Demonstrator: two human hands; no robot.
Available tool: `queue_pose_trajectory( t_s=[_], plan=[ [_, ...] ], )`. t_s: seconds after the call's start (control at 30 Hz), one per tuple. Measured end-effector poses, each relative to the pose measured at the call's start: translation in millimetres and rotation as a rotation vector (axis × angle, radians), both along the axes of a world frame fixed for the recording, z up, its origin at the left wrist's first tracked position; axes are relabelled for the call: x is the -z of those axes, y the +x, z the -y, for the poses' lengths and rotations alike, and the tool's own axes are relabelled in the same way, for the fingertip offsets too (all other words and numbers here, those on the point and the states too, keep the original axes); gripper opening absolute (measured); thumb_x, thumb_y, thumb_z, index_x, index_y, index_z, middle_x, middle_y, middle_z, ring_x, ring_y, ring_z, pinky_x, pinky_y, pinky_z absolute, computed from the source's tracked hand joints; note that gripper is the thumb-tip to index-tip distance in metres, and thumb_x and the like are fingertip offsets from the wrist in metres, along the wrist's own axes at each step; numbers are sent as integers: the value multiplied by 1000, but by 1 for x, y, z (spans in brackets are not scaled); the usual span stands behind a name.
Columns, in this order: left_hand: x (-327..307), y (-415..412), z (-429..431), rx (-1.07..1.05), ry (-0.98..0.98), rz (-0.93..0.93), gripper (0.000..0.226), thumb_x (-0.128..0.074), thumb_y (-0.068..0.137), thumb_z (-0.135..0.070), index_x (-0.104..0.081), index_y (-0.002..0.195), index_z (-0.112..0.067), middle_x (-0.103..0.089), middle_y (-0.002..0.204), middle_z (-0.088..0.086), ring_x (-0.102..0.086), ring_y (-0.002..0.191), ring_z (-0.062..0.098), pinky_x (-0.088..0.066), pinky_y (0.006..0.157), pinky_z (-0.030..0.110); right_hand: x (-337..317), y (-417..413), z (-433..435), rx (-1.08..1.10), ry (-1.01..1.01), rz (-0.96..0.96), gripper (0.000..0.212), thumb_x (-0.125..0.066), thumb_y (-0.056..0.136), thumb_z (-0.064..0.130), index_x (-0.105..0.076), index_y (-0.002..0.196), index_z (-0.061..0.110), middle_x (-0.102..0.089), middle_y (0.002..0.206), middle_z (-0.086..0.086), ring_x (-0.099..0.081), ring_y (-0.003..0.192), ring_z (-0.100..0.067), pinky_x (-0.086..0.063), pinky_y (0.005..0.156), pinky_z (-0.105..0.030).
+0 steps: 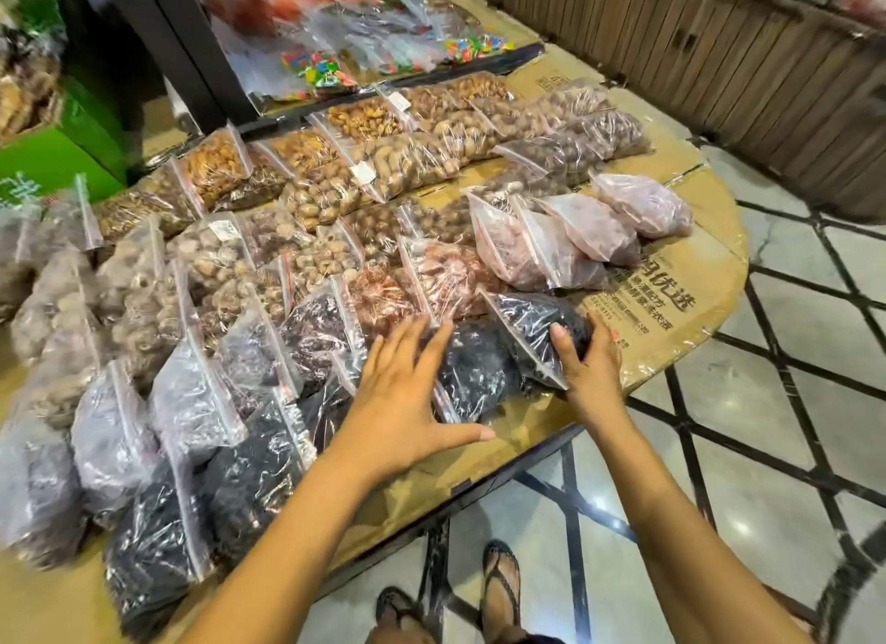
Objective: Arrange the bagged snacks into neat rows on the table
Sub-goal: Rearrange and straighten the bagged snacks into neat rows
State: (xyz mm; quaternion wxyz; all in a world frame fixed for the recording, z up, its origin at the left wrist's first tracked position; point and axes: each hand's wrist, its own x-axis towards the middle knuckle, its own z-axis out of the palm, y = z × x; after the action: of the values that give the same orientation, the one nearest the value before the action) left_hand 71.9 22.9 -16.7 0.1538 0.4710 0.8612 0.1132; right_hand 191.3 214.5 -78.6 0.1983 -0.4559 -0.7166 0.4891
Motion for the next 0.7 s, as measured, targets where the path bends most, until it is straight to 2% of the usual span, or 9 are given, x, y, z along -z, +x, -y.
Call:
queue_pose_trajectory(
  t_s=[0.07,0.17,0.23,0.33,0.4,0.5,0.63,0.7],
  plan=[
    [-3,2,22,-40,31,-18,118,-37,58,-92,18,147,-36,26,155,-7,21,142,14,15,111,38,-9,8,15,74,48,-28,98,-41,68,76,-28,143,15,-32,148,-14,-20,139,-25,-21,111,-43],
    [-9,-3,63,-58,85,-53,113,-29,60,-95,15,147,-38,26,155,-8,24,141,13,15,112,37,-29,19,56,115,176,-84,85,-44,74,71,-33,140,18,-34,146,-8,-21,138,-18,-23,113,-43],
    [-6,-8,90,-53,95,-90,108,-25,63,-95,12,148,-38,25,155,-8,25,141,12,14,113,36,-39,19,88,43,270,-91,74,-46,78,65,-36,136,20,-36,143,-4,-23,135,-14,-23,111,-37],
    [3,-21,134,-28,80,-161,104,-27,70,-91,0,151,-31,16,159,-1,19,144,18,7,118,41,-41,1,147,-165,519,8,60,-49,84,55,-43,128,15,-39,137,-10,-29,131,-25,-29,109,-42],
    [8,-28,167,-20,70,-164,106,-30,70,-90,2,151,-30,13,160,2,14,146,23,0,118,47,-34,-17,188,-253,634,71,58,-46,87,53,-45,127,11,-39,135,-13,-30,131,-29,-30,108,-42],
    [13,-38,221,-9,115,-142,107,-33,68,-91,3,150,-32,9,160,1,7,147,23,-4,117,45,-30,-43,245,-269,569,127,59,-44,87,55,-46,129,12,-41,135,-10,-30,131,-27,-33,107,-42],
    [32,-53,287,-3,167,-87,110,-46,67,-86,-17,150,-20,-11,159,7,-13,145,26,-16,111,44,-24,-66,294,-254,596,208,56,-41,87,56,-55,116,10,-52,118,-7,-36,117,-24,-40,98,-47],
    [50,-57,309,27,155,-74,114,-50,67,-84,-9,152,-20,-10,159,8,-16,144,26,-19,113,43,-25,-71,307,-185,547,243,56,-44,88,55,-53,121,11,-53,118,-7,-35,115,-23,-38,98,-48]
  ],
)
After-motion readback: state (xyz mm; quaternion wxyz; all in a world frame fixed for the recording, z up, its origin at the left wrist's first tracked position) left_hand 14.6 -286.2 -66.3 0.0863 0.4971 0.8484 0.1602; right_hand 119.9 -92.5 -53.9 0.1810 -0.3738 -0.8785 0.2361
